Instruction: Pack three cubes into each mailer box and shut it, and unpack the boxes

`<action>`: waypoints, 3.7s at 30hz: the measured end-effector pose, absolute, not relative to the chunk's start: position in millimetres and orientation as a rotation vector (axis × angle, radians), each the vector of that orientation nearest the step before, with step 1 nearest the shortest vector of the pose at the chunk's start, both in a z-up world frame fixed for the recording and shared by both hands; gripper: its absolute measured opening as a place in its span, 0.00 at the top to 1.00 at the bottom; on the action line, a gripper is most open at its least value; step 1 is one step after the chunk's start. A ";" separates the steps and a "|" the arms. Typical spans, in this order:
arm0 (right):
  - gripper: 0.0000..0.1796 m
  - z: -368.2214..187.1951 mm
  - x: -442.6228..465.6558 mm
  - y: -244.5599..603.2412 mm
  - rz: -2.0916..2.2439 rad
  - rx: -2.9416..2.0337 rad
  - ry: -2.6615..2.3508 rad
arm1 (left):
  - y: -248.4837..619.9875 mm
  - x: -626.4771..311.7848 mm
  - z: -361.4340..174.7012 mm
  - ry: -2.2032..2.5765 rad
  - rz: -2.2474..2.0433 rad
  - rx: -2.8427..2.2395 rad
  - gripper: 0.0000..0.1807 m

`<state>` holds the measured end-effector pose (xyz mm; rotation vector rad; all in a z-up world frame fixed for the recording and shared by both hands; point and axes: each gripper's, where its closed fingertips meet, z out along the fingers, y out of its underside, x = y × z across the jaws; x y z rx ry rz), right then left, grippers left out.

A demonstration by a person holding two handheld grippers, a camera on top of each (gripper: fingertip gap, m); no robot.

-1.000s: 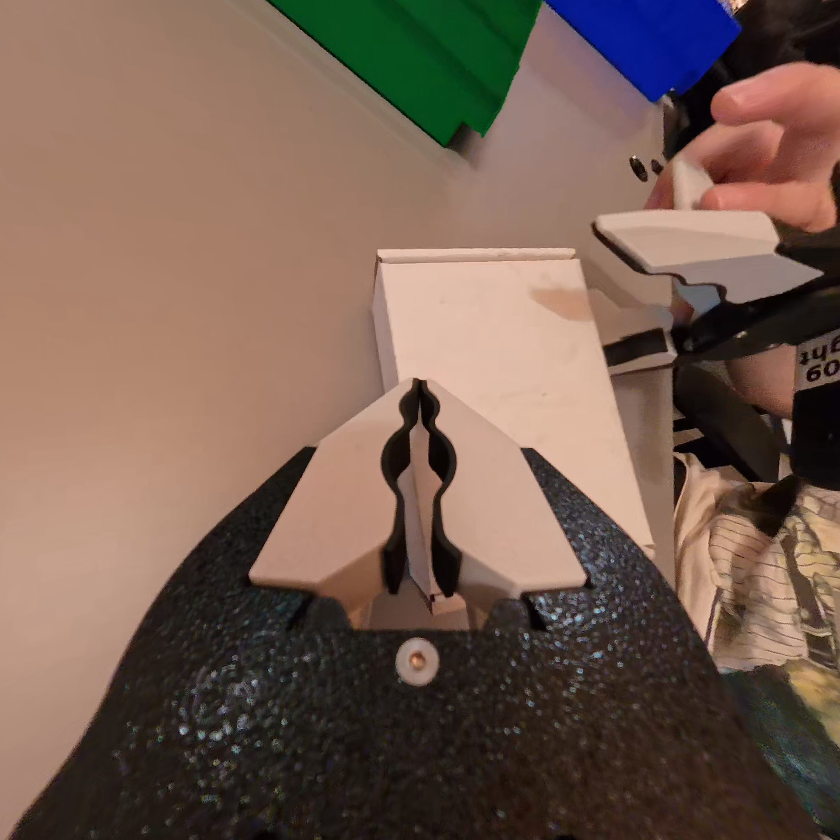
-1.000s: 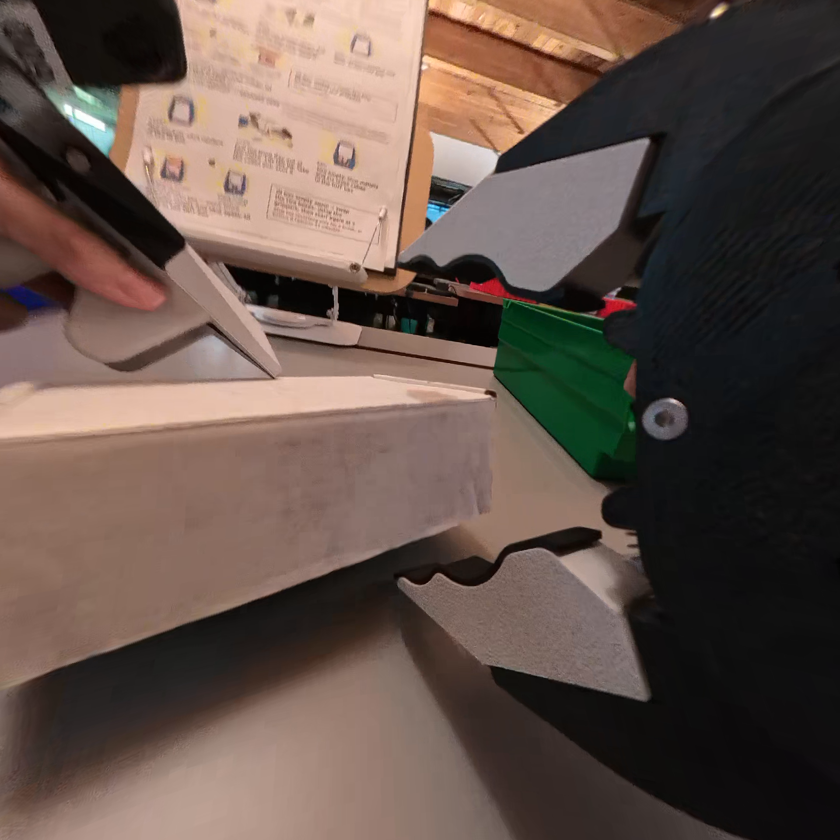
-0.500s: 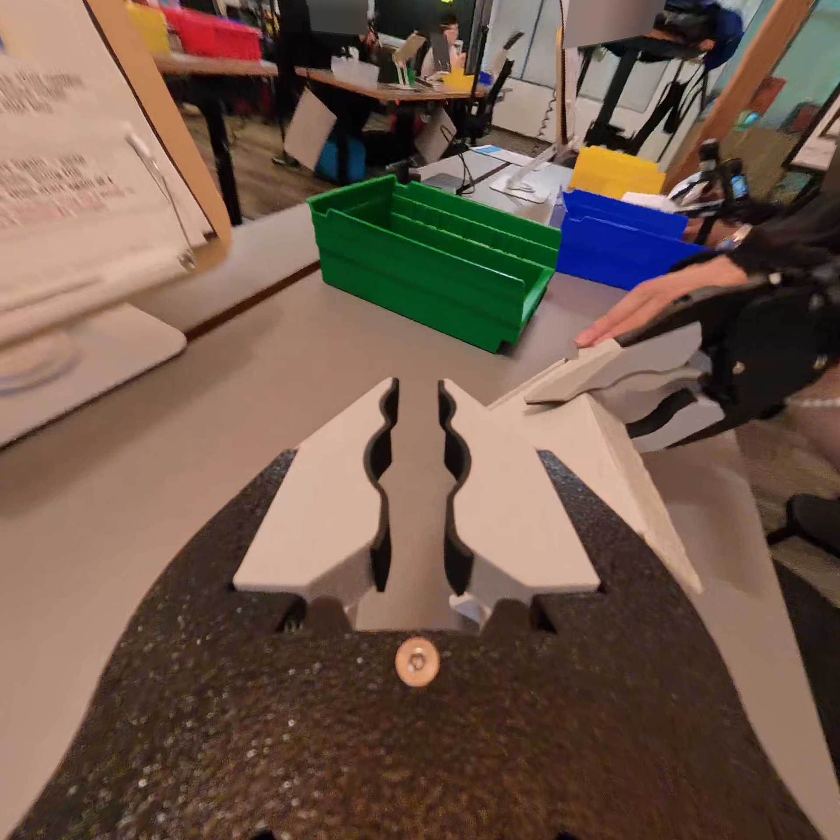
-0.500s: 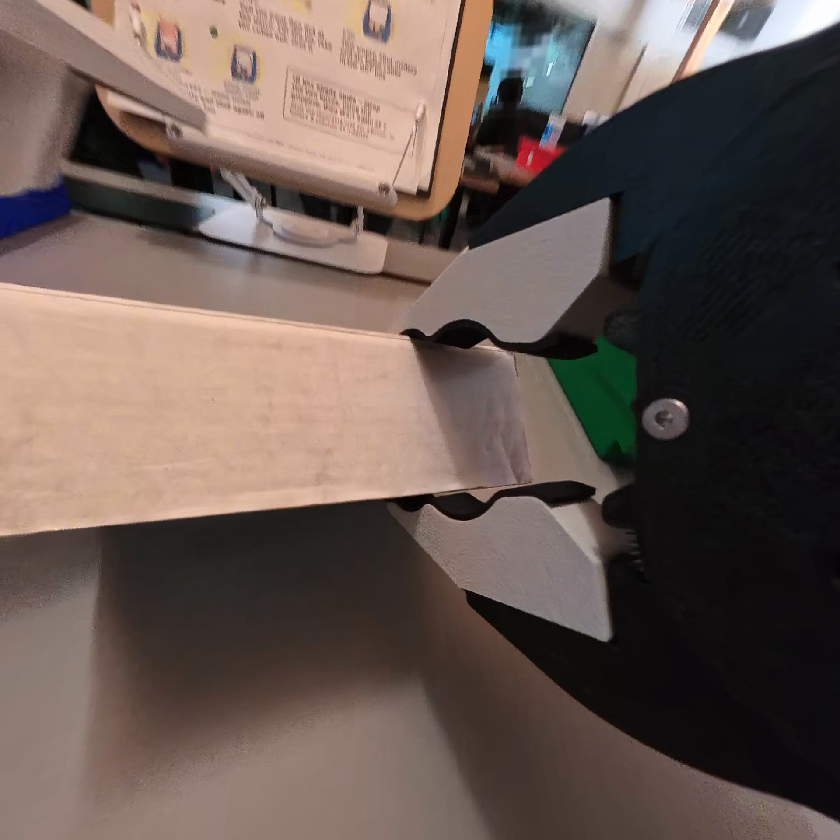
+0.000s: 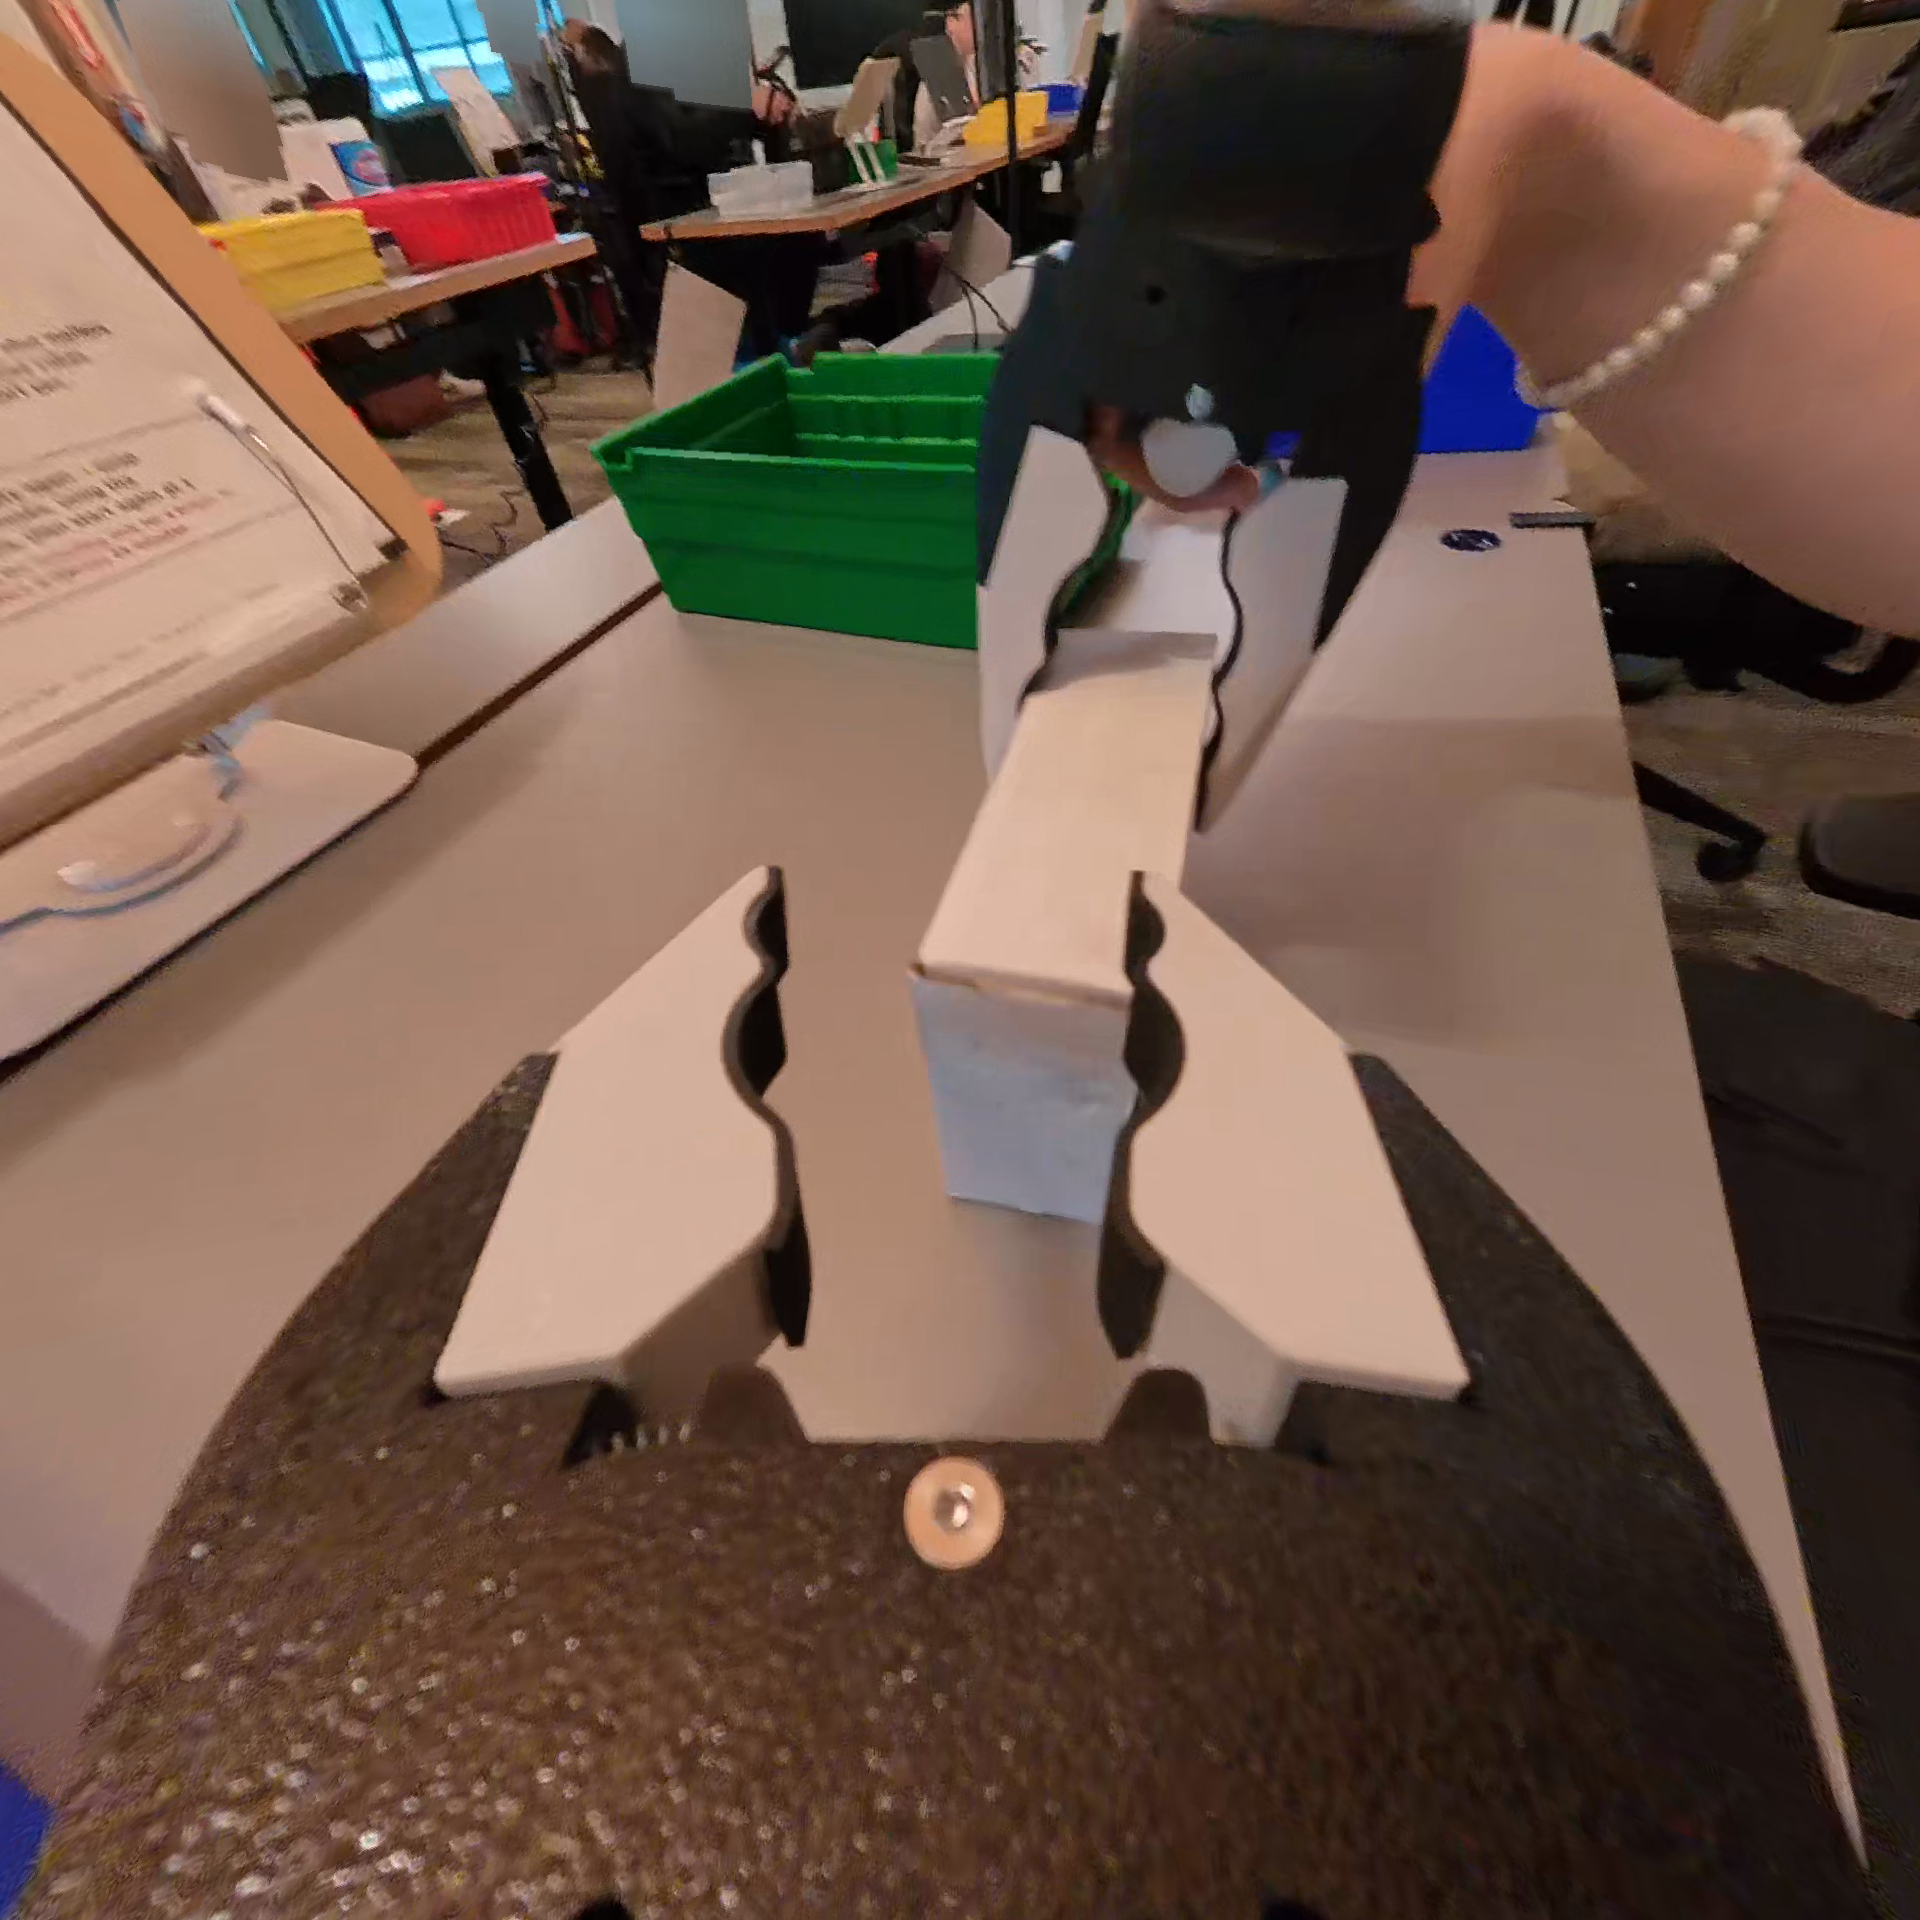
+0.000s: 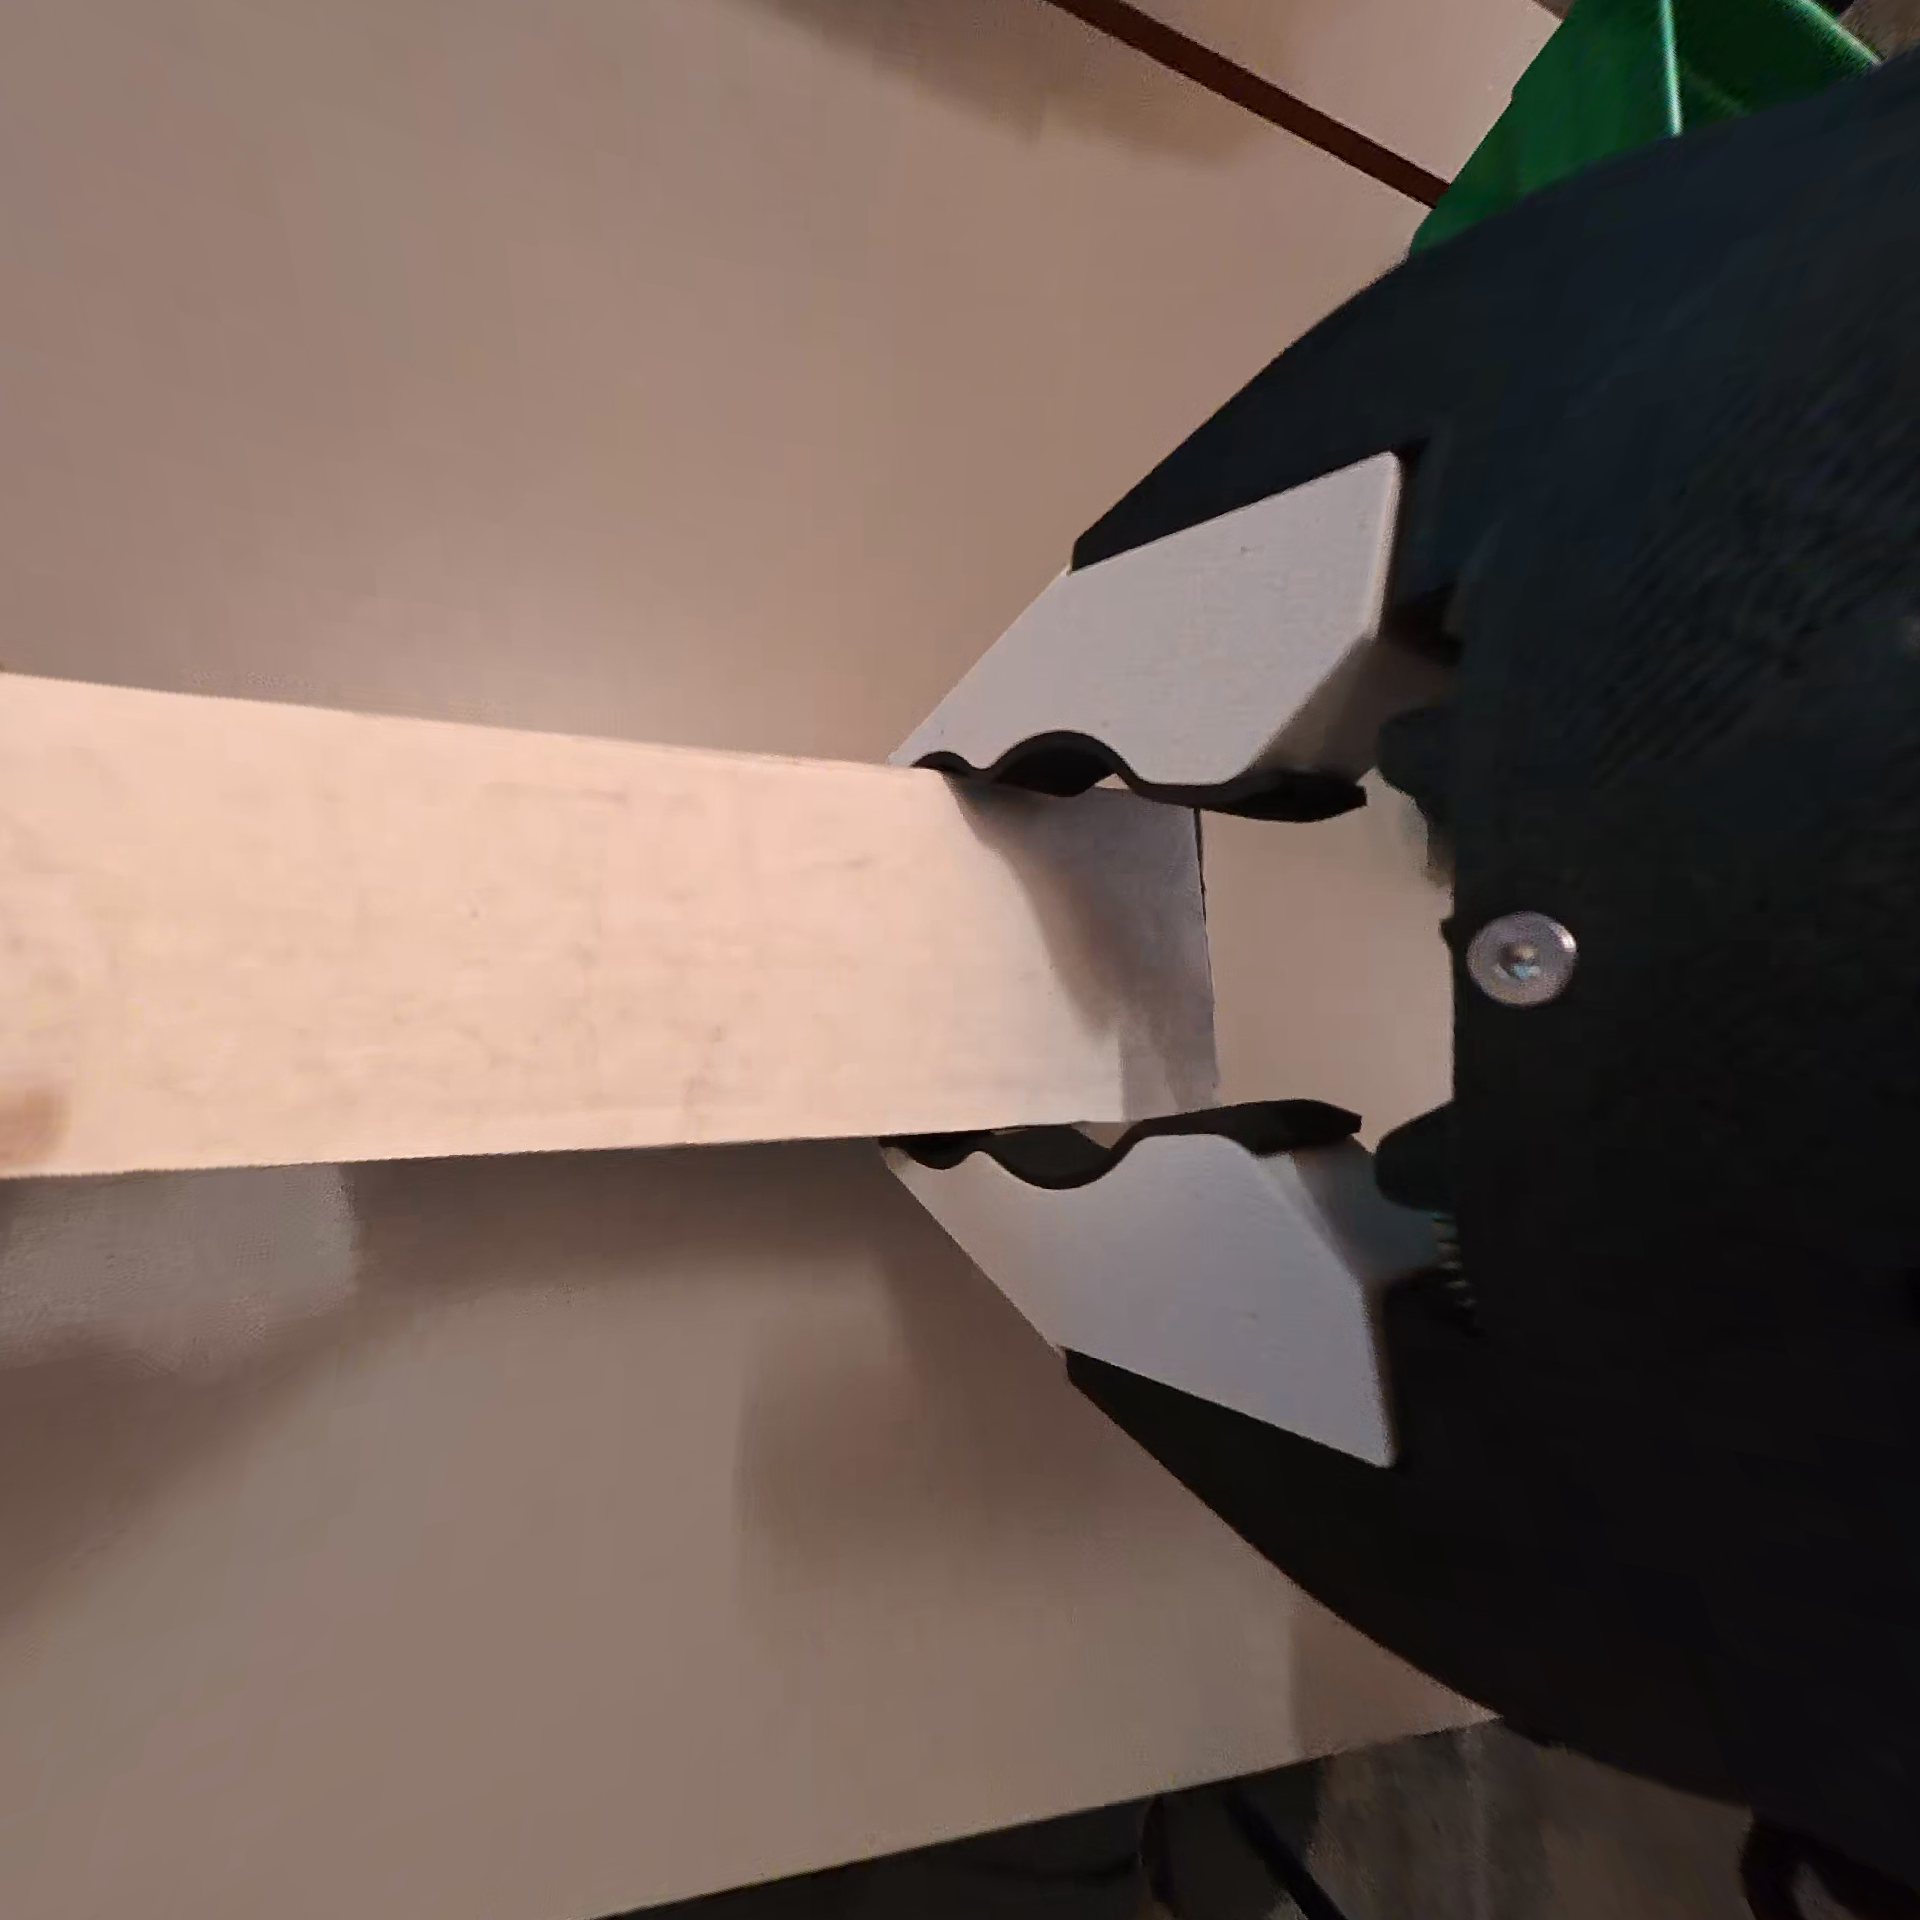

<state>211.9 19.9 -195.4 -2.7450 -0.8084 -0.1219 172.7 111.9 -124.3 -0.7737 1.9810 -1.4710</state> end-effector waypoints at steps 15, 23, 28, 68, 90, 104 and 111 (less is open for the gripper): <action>0.64 -195.8 209.8 27.9 -0.199 -2.737 -0.824 | 80.9 180.2 -208.4 2.221 -1.436 -0.830 0.42; 0.59 -181.6 214.0 30.1 -0.398 -2.587 -0.737 | 63.1 193.2 -216.5 2.324 -1.414 -0.710 0.57; 0.63 -135.7 204.2 32.1 -0.668 -2.261 -0.746 | 63.3 193.8 -217.2 2.336 -1.428 -0.724 0.57; 1.00 -145.5 213.9 42.7 -1.427 -1.945 -1.015 | 68.3 200.8 -218.1 2.311 -1.411 -0.783 0.60; 0.99 -143.1 225.6 39.8 -1.268 -2.140 -0.710 | 64.7 208.7 -216.5 2.299 -1.353 -0.740 0.60; 1.00 -144.7 222.8 34.5 -1.323 -2.244 -0.811 | 89.6 158.1 -122.1 1.650 -1.173 -0.434 0.99; 0.99 -145.8 206.7 41.9 -1.205 -2.233 -0.769 | 53.6 160.8 -137.5 1.627 -0.595 -0.120 1.00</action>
